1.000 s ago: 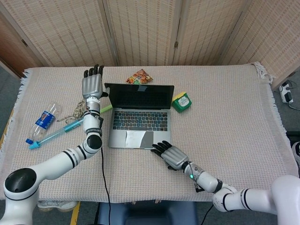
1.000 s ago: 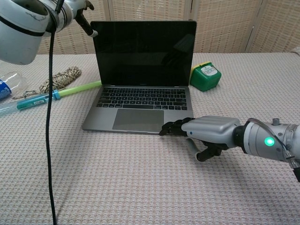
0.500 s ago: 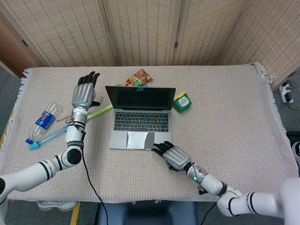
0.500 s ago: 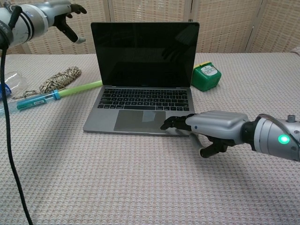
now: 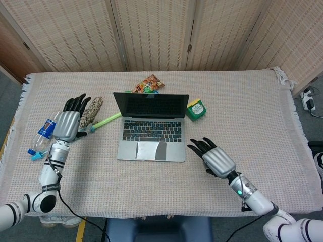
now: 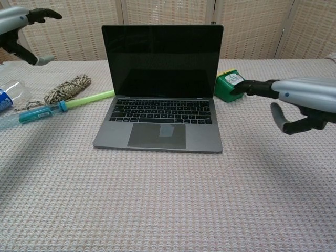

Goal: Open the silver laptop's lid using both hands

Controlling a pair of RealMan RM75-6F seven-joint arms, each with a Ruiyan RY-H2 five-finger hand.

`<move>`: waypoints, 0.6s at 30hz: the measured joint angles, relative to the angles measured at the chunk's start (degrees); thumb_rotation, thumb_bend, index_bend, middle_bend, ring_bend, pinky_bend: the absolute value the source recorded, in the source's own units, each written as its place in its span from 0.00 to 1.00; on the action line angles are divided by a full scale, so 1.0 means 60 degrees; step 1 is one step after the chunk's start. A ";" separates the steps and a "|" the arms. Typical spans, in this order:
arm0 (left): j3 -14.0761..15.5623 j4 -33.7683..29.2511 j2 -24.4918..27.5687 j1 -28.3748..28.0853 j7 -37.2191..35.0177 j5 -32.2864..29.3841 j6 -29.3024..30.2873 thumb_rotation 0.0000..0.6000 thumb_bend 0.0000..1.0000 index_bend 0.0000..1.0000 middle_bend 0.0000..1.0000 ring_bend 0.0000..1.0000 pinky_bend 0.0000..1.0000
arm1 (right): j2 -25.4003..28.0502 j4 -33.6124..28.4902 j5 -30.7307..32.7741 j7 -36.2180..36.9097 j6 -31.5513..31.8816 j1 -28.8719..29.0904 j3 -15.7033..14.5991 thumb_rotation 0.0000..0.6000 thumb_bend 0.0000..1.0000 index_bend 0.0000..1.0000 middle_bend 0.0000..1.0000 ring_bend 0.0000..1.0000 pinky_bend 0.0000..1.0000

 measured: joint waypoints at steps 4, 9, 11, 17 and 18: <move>0.0549 -0.0167 0.0250 0.0702 -0.0294 0.0655 0.0777 1.00 0.43 0.05 0.04 0.00 0.00 | 0.0714 -0.0174 -0.0195 0.0081 0.1007 -0.0760 -0.0193 1.00 0.99 0.00 0.03 0.10 0.00; 0.0974 -0.0306 0.0564 0.1558 -0.0547 0.1107 0.1639 1.00 0.43 0.06 0.05 0.00 0.00 | 0.1438 -0.0273 -0.0439 0.0332 0.2236 -0.1741 -0.0398 1.00 0.99 0.00 0.03 0.10 0.00; 0.1126 -0.0398 0.0708 0.1872 -0.0615 0.1174 0.1881 1.00 0.43 0.06 0.05 0.00 0.00 | 0.1620 -0.0259 -0.0536 0.0508 0.2642 -0.2057 -0.0445 1.00 0.99 0.00 0.03 0.09 0.00; 0.1635 -0.0856 0.1160 0.2963 -0.0887 0.1392 0.2655 1.00 0.43 0.07 0.05 0.00 0.00 | 0.1890 0.0069 -0.0868 0.1340 0.3877 -0.3159 -0.0599 1.00 0.99 0.00 0.03 0.09 0.00; 0.1748 -0.0933 0.1218 0.3183 -0.0919 0.1475 0.2851 1.00 0.43 0.07 0.05 0.00 0.00 | 0.1889 0.0167 -0.0923 0.1532 0.4077 -0.3367 -0.0628 1.00 0.99 0.00 0.03 0.09 0.00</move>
